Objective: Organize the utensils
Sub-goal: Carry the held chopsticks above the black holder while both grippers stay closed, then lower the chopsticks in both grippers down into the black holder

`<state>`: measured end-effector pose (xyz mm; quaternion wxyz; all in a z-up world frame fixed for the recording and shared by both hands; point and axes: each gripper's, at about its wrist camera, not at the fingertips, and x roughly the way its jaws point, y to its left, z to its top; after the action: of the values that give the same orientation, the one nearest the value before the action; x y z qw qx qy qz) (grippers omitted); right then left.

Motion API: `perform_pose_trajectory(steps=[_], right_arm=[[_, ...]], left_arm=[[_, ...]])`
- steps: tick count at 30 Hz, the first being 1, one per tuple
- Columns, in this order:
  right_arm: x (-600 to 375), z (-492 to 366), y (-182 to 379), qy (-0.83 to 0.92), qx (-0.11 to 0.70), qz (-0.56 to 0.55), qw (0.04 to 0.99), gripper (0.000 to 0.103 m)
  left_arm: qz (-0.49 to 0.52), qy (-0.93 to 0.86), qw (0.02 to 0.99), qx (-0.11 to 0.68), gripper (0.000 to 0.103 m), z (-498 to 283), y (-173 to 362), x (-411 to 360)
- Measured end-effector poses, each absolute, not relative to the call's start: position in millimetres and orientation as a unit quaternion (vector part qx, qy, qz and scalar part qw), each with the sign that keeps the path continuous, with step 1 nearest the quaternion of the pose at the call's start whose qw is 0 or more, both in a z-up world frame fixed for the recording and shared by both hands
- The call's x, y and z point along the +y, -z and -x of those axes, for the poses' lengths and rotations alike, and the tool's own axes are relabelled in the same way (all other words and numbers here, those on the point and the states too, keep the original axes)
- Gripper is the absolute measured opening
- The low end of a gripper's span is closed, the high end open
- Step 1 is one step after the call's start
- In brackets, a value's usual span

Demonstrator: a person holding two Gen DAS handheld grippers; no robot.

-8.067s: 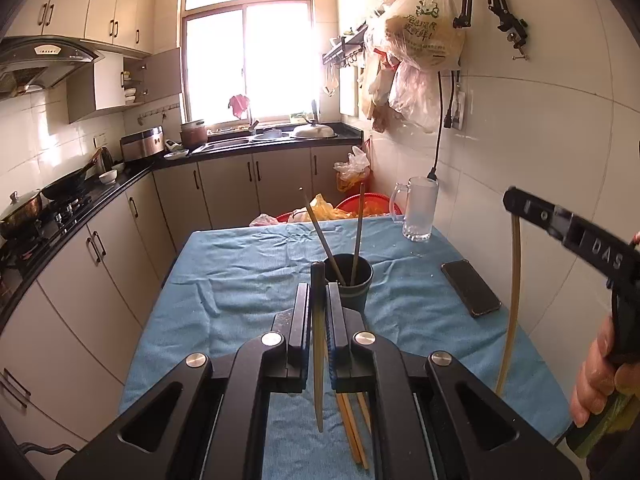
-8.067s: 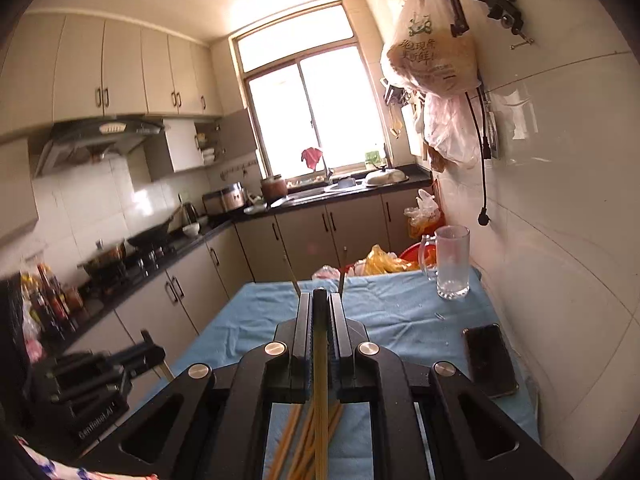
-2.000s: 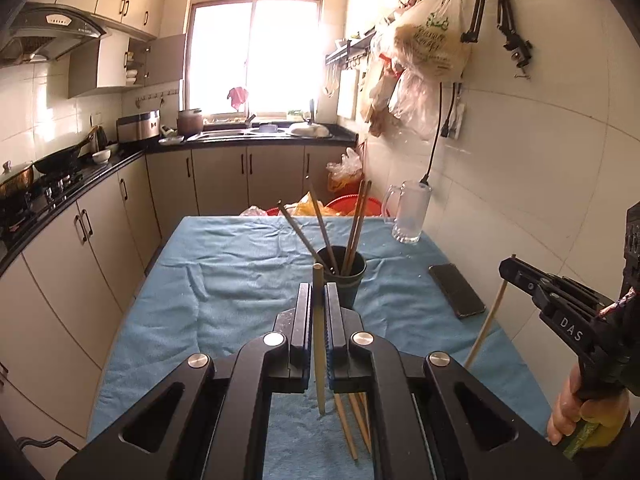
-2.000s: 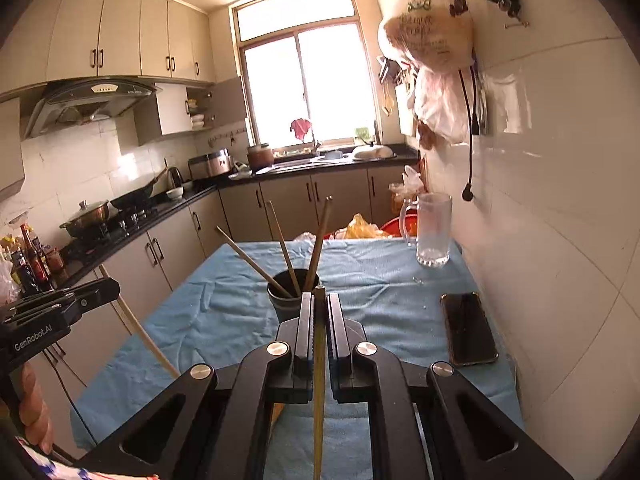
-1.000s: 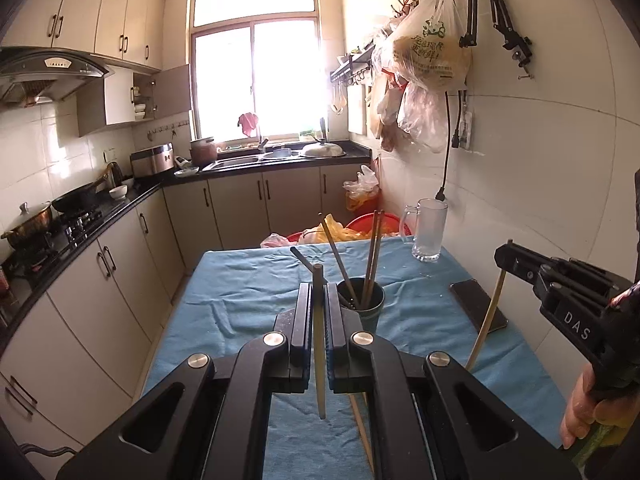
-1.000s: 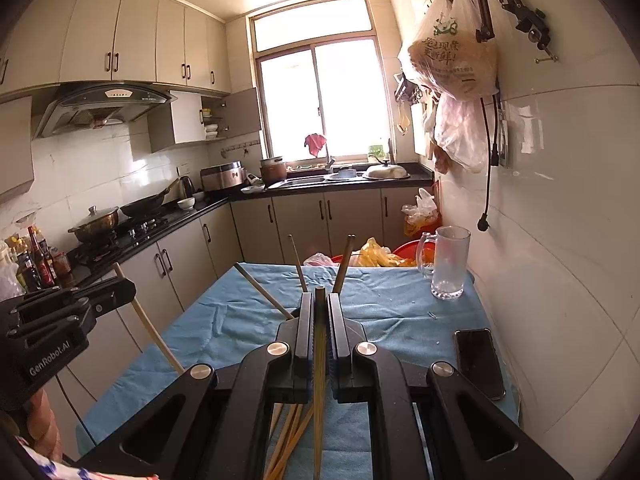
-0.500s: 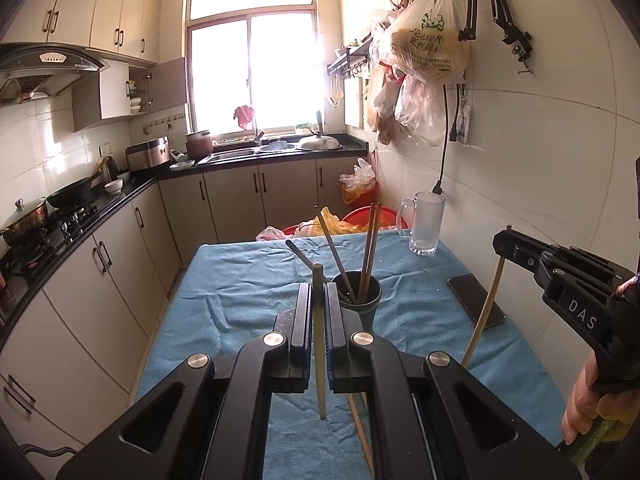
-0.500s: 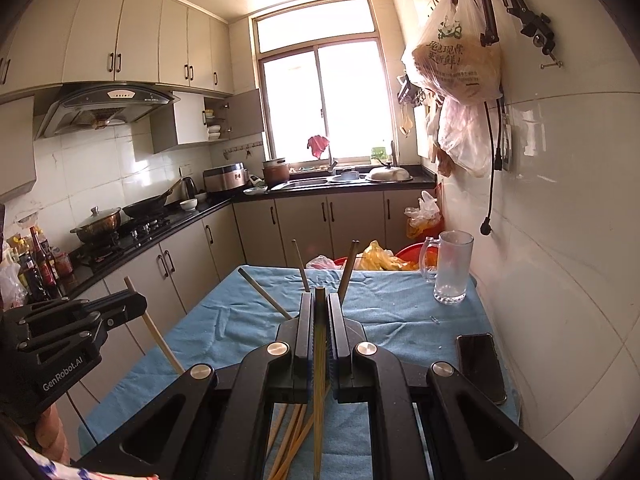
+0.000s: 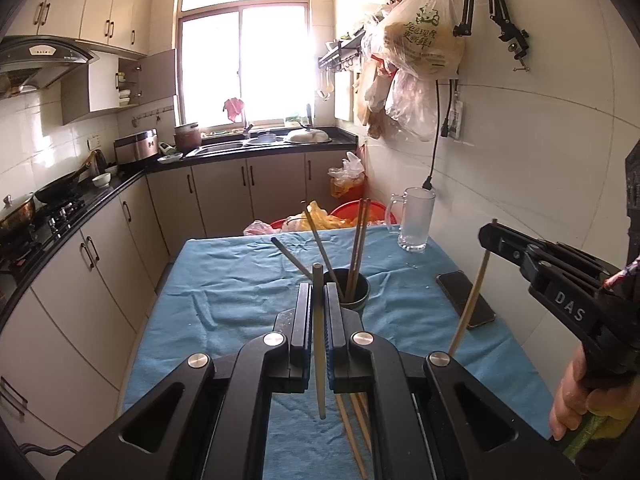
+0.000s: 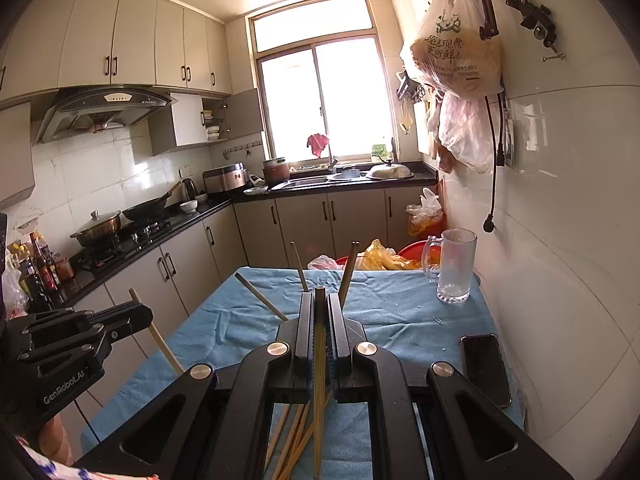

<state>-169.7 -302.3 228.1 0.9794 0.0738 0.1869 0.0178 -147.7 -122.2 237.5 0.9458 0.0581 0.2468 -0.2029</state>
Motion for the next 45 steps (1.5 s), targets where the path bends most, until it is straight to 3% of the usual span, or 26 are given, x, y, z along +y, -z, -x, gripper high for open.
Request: perform_pose_trajectory(steps=[23, 33, 45], right_arm=[[-316.9, 95.7, -290.4, -0.017, 0.113, -0.113, 0.987, 0.006], [-333.3, 48.4, -280.8, 0.013, 0.099, -0.139, 0.985, 0.006], [-339.8, 5.6, -233.4, 0.014, 0.147, -0.148, 0.978, 0.006]], left_arm=[[-0.011, 0.236, 0.956, 0.172, 0.005, 87.1, -321.1, -145.3], [0.030, 0.222, 0.955, 0.192, 0.005, 27.5, -302.0, -157.9], [0.018, 0.202, 0.951, 0.234, 0.005, -18.5, -249.4, -176.3]])
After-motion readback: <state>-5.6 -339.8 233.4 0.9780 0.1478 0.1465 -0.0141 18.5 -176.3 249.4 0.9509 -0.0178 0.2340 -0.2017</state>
